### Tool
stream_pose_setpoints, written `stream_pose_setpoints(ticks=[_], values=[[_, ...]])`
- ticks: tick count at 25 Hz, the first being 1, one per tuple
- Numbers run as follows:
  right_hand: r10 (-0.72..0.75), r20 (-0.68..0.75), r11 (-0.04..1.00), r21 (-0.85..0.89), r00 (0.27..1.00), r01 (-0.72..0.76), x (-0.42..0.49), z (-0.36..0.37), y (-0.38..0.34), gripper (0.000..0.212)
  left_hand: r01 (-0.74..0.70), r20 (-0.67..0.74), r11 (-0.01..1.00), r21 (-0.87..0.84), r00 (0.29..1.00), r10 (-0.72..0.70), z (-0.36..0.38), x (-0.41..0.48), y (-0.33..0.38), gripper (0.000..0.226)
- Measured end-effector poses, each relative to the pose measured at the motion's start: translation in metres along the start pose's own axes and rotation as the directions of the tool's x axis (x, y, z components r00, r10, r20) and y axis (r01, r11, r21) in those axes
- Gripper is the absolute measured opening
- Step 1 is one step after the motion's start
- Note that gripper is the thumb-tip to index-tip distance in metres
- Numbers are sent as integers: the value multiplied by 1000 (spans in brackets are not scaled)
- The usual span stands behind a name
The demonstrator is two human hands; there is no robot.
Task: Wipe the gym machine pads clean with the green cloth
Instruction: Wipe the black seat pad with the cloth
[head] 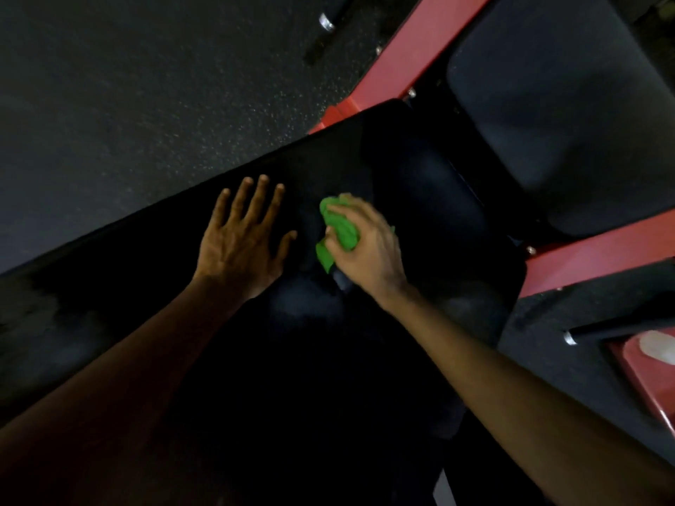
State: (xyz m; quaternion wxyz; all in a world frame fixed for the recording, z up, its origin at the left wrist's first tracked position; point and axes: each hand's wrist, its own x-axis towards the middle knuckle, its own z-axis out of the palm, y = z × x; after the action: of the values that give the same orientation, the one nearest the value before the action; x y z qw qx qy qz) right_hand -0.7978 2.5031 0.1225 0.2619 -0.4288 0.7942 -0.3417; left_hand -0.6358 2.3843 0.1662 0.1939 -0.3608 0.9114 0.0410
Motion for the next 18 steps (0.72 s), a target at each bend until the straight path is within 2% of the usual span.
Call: stream_pose_setpoints(ticks=[3, 6, 8, 11, 13, 15, 18], values=[[156, -177, 987, -3, 972, -159, 77, 6, 9, 35, -5, -8, 1000, 5, 1000, 5, 2, 2, 7, 74], [349, -175, 922, -111, 921, -371, 126, 12, 5, 36, 0, 4, 1000, 3, 1000, 0, 2, 2, 5, 73], [331, -138, 928, -131, 933, -348, 115, 13, -3, 39, 4, 0, 1000, -6, 1000, -4, 1, 1, 5, 73], [93, -23, 990, -102, 995, -95, 50, 8, -15, 43, 10, -14, 999, -43, 1000, -11, 1, 2, 7, 72], [-15, 23, 995, -93, 1000, 17, 14, 6, -13, 43, 11, -5, 999, -52, 1000, -11, 1, 2, 6, 73], [-9, -31, 997, -77, 999, 7, 30, 6, -1, 39, 18, -7, 998, -55, 1000, -18, 0, 2, 7, 73], [201, -182, 968, -113, 963, -224, 101, 14, 7, 34, 11, -2, 998, -57, 1000, -11, -1, 2, 8, 73]])
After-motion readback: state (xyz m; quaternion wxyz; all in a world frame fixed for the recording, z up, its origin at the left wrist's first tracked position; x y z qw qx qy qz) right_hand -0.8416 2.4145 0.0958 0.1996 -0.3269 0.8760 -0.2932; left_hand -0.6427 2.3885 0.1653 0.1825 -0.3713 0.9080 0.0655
